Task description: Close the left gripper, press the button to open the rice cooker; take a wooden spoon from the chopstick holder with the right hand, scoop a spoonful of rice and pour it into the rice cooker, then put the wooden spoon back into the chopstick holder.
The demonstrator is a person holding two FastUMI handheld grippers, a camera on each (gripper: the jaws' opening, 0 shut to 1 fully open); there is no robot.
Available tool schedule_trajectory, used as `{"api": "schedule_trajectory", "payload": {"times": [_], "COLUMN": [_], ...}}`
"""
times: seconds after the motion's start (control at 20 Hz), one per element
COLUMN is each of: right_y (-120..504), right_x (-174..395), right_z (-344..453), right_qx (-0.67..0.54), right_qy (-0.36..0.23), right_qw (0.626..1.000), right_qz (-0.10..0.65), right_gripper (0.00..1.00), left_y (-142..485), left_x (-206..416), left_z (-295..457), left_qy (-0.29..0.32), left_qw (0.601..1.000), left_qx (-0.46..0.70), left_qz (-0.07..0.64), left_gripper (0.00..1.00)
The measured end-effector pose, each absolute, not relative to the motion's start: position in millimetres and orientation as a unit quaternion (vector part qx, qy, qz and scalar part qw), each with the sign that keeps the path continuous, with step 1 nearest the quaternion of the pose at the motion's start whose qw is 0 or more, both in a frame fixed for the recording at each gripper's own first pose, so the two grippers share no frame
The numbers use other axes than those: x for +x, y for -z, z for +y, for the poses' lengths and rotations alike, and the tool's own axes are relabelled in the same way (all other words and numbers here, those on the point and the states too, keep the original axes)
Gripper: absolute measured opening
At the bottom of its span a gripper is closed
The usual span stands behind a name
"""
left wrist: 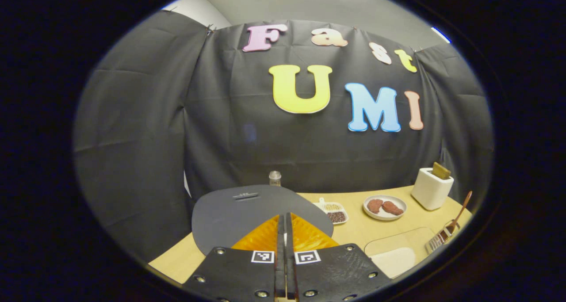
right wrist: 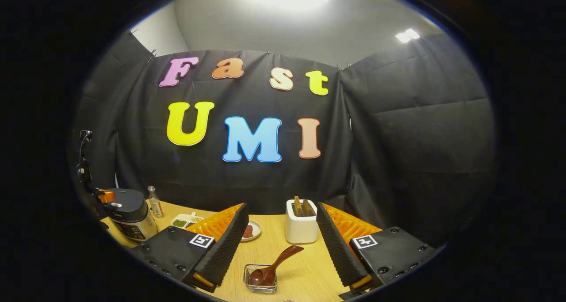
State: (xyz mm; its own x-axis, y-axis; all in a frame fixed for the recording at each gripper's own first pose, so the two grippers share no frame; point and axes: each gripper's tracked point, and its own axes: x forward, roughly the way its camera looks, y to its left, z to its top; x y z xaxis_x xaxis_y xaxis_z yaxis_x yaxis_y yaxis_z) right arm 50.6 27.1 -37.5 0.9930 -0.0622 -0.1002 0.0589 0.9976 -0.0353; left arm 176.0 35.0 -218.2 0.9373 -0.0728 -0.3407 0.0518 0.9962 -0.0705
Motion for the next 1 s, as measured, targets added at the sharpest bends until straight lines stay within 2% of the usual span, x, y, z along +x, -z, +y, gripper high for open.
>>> {"api": "schedule_trajectory", "payload": {"times": [0.25, 0.3, 0.35, 0.45, 0.5, 0.95, 1.0], "right_y": [39.9, 40.7, 42.1, 43.4, 43.4, 41.4, 42.0], "right_x": [50.3, 50.8, 50.6, 52.4, 52.9, 54.5, 55.1], "right_z": [28.4, 28.4, 28.8, 29.6, 31.2, 27.7, 26.2], "right_qx": [-0.023, -0.022, -0.020, -0.021, -0.022, -0.008, -0.007], "right_qy": [0.034, 0.034, 0.034, 0.031, 0.029, 0.018, 0.017], "right_qw": [0.998, 0.998, 0.998, 0.998, 0.998, 0.999, 0.999], "right_qz": [0.053, 0.055, 0.056, 0.058, 0.058, 0.050, 0.051], "right_gripper": [0.98, 0.98, 0.98, 0.98, 0.98, 0.98, 0.98], "left_y": [242.7, 245.9, 252.3, 254.9, 259.8, 235.2, 220.2], "left_x": [175.6, 175.0, 172.2, 172.0, 179.1, 170.3, 175.0], "left_z": [32.7, 31.3, 31.0, 30.9, 31.9, 32.3, 34.7], "left_qy": [0.032, 0.031, 0.028, 0.020, 0.013, 0.000, -0.005], "left_qw": [0.979, 0.979, 0.976, 0.977, 0.978, 0.981, 0.985], "left_qx": [-0.030, -0.026, -0.025, -0.021, -0.026, -0.029, -0.024], "left_qz": [0.197, 0.200, 0.213, 0.212, 0.206, 0.194, 0.171], "left_gripper": [0.02, 0.05, 0.02, 0.05, 0.03, 0.02, 0.02]}}
